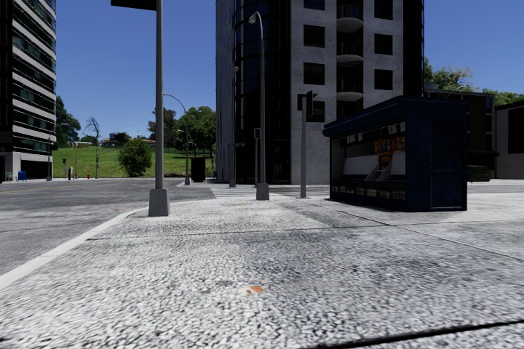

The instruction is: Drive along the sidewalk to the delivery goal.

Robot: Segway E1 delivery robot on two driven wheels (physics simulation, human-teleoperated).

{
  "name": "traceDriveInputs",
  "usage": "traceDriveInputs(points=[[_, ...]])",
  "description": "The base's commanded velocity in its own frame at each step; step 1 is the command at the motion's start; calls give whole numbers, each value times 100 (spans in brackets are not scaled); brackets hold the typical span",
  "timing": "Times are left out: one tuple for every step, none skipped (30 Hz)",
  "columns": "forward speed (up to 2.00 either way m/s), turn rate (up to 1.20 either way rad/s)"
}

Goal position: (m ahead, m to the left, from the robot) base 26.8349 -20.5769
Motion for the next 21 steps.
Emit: traceDriveInputs(points=[[0, 0], [0, 0], [0, 0], [0, 0], [0, 0], [0, 0], [0, 0], [0, 0], [0, 0], [0, 0], [0, 0], [0, 0], [0, 0], [0, 0], [0, 0], [0, 0], [0, 0], [0, 0], [0, 0], [0, 0], [0, 0]])
